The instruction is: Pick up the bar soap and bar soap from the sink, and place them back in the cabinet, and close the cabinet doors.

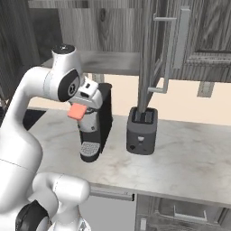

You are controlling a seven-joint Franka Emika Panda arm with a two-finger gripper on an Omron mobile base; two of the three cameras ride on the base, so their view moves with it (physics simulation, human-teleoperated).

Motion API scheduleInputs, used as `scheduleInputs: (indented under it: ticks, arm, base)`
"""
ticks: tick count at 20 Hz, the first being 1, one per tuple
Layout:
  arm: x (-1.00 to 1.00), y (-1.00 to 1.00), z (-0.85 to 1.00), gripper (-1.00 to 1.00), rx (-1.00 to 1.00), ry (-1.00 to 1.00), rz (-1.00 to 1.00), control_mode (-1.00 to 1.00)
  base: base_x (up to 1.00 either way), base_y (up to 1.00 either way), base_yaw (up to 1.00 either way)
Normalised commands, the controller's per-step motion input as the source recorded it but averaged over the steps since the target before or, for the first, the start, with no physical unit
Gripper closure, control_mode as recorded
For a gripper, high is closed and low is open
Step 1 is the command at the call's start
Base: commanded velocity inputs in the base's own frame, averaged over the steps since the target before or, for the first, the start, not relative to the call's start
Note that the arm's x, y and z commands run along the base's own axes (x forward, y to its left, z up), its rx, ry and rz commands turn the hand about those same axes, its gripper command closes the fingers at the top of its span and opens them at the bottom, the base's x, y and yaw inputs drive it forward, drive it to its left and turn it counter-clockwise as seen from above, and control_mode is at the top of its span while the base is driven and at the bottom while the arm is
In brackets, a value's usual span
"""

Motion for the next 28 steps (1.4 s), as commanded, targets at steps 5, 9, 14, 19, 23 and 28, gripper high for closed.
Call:
scheduleInputs:
  ticks: [5, 9, 14, 19, 23, 28]
  arm:
    - [0.14, 0.0, 0.51, 1.0, 0.0, -0.15, 0.0, -1.0]
    - [0.14, 0.0, 0.43, 1.0, 0.0, -0.12, 0.0, -1.0]
    - [0.12, 0.0, 0.36, 1.0, -0.01, -0.09, 0.0, -1.0]
    - [0.06, 0.0, 0.25, 1.0, -0.04, -0.13, 0.0, -1.0]
    - [0.15, 0.0, 0.19, 1.0, -0.05, -0.11, 0.0, -1.0]
    - [0.08, -0.02, 0.16, 1.0, -0.02, -0.09, 0.0, -1.0]
  base:
    - [0.0, 0.0, 0.0]
    - [0.0, 0.0, 0.0]
    - [0.0, 0.0, 0.0]
    - [0.0, 0.0, 0.0]
    - [0.0, 0.0, 0.0]
    - [0.0, 0.0, 0.0]
